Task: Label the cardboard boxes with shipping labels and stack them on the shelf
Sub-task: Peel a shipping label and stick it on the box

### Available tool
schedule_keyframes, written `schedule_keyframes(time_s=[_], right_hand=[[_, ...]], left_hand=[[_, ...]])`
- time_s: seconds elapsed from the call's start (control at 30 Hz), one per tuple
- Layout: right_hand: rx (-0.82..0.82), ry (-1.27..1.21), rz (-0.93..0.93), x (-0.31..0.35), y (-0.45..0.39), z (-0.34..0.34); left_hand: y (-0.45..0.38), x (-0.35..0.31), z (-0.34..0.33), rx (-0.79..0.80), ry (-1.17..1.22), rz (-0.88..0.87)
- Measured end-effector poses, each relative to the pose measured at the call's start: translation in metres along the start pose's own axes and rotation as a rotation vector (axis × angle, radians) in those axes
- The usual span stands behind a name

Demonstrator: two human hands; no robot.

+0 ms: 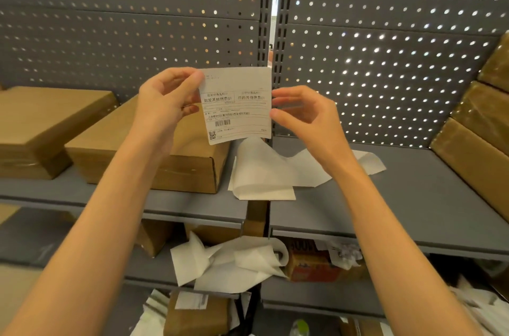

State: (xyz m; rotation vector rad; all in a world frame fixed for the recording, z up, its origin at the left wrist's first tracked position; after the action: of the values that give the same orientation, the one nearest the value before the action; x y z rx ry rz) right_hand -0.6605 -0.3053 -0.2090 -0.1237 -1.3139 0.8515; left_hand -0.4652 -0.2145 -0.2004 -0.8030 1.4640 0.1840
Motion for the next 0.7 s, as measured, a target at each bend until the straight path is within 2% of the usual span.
schedule_keyframes(time_s=[0.27, 0.43, 0.7], right_hand=[[-0.031, -0.072, 0.002, 0.015, -0.010, -0.040], [-0.117, -0.105, -0.046, 0.016, -0.029, -0.071], [-0.234, 0.014, -0.072, 0.013, -0.057, -0.129]], left_hand=[[-0.008, 0.003, 0.038, 0.067, 0.072, 0.053], [-0.033, 0.005, 0.067, 0.122, 0.099, 0.054], [-0.083, 0.020, 0.111, 0.167, 0.055, 0.109]])
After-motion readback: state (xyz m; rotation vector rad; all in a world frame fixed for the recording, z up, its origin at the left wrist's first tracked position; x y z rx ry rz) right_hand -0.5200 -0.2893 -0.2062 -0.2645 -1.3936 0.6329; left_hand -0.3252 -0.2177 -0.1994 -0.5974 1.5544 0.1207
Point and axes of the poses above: each hand's wrist, its own y-axis away from the middle knuckle, its own z-axis out of the back of the hand, x = y × z, the point moved 6 cm from there along -y, towards the middle knuckle, and after that the axes turned 4 degrees about y, right-handed, at the moved point
